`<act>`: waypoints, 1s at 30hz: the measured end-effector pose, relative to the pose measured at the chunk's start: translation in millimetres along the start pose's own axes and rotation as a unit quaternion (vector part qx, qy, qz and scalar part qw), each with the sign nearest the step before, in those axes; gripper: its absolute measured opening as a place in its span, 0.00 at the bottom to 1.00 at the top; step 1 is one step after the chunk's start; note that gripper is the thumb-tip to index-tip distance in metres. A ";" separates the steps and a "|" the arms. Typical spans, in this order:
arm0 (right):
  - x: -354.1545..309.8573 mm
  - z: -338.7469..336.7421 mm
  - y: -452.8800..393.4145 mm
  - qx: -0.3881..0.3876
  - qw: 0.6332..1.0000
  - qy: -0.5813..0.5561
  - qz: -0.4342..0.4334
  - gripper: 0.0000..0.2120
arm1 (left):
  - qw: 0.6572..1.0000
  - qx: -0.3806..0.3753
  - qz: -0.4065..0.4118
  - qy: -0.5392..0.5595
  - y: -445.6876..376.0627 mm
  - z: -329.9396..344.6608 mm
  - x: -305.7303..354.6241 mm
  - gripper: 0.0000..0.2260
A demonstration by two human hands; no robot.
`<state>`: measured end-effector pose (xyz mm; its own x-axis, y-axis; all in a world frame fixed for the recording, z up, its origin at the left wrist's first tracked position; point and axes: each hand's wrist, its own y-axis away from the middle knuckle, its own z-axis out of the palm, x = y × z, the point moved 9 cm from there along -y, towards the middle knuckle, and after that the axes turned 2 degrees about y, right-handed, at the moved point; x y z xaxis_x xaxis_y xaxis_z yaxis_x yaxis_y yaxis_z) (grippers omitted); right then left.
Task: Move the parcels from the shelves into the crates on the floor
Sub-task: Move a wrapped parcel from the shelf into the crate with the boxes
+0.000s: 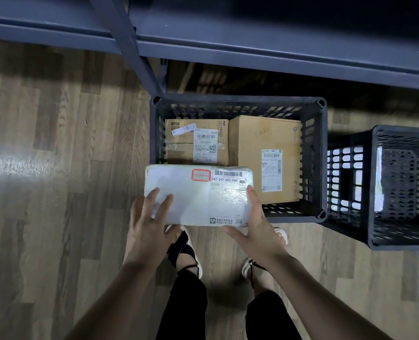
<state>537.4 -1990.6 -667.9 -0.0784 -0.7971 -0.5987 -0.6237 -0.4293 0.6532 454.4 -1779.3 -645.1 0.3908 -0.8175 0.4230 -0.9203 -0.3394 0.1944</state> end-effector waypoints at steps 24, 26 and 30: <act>13.7 5.2 -14.2 0.028 0.992 -0.124 -0.001 0.39 | 0.991 -0.046 -0.109 0.069 4.3 17.8 -4.9 0.43; 15.6 8.9 -14.2 0.026 0.994 -0.106 -0.008 0.33 | 0.992 -0.042 -0.098 0.067 2.6 17.6 -7.3 0.43; 14.3 8.2 -16.9 0.051 0.994 -0.097 -0.011 0.34 | 0.993 -0.043 -0.091 0.062 4.4 16.4 -7.8 0.43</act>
<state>540.4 -1991.2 -691.3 -0.2056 -0.6864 -0.6975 -0.7023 -0.3929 0.5936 447.0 -1782.1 -662.1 0.5540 -0.6806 0.4795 -0.8319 -0.4302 0.3505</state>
